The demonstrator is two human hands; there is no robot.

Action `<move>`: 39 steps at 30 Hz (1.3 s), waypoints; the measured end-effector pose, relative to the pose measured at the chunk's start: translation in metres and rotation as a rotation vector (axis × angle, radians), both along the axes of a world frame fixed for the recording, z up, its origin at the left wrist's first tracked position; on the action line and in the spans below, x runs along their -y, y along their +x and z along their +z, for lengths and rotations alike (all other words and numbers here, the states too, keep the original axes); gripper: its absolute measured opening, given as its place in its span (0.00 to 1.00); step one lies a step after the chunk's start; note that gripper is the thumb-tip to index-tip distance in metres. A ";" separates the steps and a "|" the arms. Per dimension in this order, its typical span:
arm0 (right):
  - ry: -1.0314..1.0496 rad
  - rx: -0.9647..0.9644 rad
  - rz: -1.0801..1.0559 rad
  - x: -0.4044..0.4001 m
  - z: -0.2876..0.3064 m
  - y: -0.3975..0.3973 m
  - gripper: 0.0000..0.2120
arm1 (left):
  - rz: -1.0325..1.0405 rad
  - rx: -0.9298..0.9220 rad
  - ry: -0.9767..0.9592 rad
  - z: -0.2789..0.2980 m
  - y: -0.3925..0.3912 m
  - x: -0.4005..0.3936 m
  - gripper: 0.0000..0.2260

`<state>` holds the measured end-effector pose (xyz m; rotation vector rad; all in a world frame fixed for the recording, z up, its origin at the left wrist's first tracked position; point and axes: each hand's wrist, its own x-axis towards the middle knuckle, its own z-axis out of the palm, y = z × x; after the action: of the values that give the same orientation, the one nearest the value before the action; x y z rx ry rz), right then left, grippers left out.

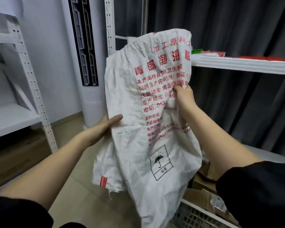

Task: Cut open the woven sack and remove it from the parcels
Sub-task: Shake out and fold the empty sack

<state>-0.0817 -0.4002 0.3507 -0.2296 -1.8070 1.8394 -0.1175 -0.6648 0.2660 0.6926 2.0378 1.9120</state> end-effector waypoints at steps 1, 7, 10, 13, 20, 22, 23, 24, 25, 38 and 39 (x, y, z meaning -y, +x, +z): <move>-0.028 -0.002 0.015 0.004 0.003 0.003 0.11 | -0.004 -0.016 -0.034 0.002 0.000 -0.003 0.50; -0.114 0.006 0.164 0.002 0.018 0.013 0.09 | 0.037 -0.011 -0.059 0.016 -0.007 -0.014 0.49; -0.134 -0.007 0.247 -0.005 0.024 0.018 0.07 | 0.042 -0.037 -0.084 0.018 -0.012 -0.009 0.41; -0.123 -0.001 0.279 -0.008 0.028 0.021 0.06 | 0.108 -0.051 -0.191 0.022 -0.012 -0.011 0.37; -0.093 -0.060 0.299 -0.024 0.025 0.017 0.11 | 0.290 -0.047 0.058 0.030 -0.008 -0.027 0.19; 0.083 0.040 0.424 -0.038 0.019 0.021 0.17 | 0.340 -0.033 0.120 0.034 -0.008 -0.025 0.24; 0.170 0.143 0.470 -0.043 0.012 0.026 0.19 | 0.365 -0.018 0.145 0.034 -0.010 -0.023 0.25; 0.243 0.243 0.501 -0.047 0.005 0.031 0.19 | 0.387 0.010 0.182 0.035 -0.012 -0.020 0.23; 0.283 0.317 0.505 -0.050 -0.003 0.033 0.18 | 0.400 0.050 0.220 0.034 -0.015 -0.016 0.20; 0.269 0.172 -0.103 -0.068 -0.047 0.019 0.12 | 0.547 0.118 0.218 0.018 -0.020 -0.004 0.18; 0.339 0.246 -0.078 -0.064 -0.050 0.018 0.13 | 0.552 0.127 0.207 0.019 -0.020 -0.007 0.20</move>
<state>-0.0642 -0.3363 0.3004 -0.4056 -2.2092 1.4732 -0.1375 -0.6579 0.2847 0.0291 2.1186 2.4122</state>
